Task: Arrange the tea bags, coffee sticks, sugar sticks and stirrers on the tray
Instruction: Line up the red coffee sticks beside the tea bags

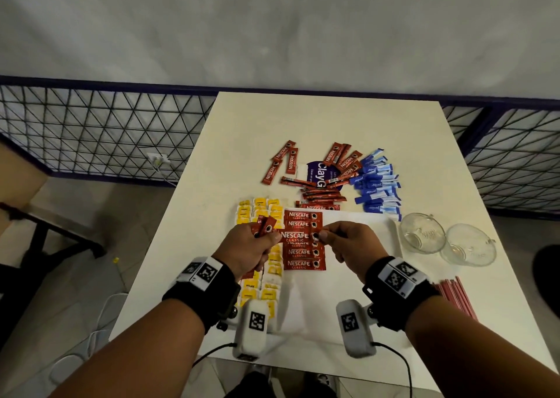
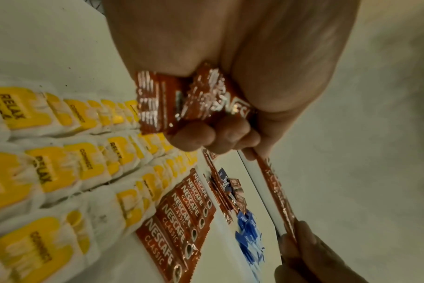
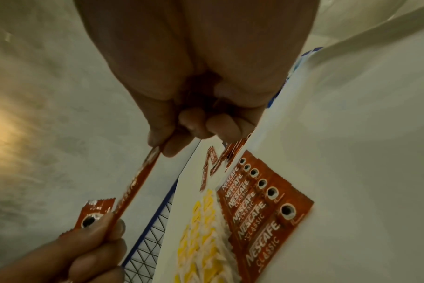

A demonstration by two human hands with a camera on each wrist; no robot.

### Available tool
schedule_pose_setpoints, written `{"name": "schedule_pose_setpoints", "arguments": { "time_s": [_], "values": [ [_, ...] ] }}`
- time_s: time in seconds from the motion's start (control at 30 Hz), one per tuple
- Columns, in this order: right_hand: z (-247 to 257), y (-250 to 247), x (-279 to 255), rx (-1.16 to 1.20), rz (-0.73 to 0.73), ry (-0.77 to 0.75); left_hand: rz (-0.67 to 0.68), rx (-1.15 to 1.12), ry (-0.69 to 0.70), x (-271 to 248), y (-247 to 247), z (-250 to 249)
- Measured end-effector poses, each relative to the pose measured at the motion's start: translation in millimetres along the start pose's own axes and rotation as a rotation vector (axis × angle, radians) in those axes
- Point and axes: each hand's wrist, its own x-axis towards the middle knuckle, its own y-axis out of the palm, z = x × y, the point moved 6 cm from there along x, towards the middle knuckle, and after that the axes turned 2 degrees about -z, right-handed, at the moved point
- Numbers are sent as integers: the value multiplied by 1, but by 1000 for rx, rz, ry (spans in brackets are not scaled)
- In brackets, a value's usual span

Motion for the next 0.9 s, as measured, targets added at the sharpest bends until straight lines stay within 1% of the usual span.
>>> {"name": "schedule_pose_setpoints", "arguments": {
  "time_s": [0.13, 0.23, 0.33, 0.43, 0.53, 0.7, 0.8, 0.9],
  "values": [
    [-17, -6, -1, -10, -52, 30, 1, 126, 8, 0, 7, 4],
    [-43, -20, -2, -37, -77, 111, -56, 220, -38, 2, -7, 15],
    [-71, -23, -3, -136, -27, 203, -116, 249, -88, 4, -26, 28],
    [-89, -12, -2, -220, 2, 263, -123, 250, -107, 5, -35, 36],
    [-94, 2, 0, -301, -14, 278, -123, 268, -107, 5, -39, 41],
    [-88, 12, 2, -535, -41, 266, -124, 266, -117, 2, -46, 46],
    [-84, 13, 3, -610, -31, 267, -129, 258, -122, 0, -49, 47],
    [-84, 15, 4, -629, -32, 283, -132, 263, -126, -1, -51, 47]
  ]
}}
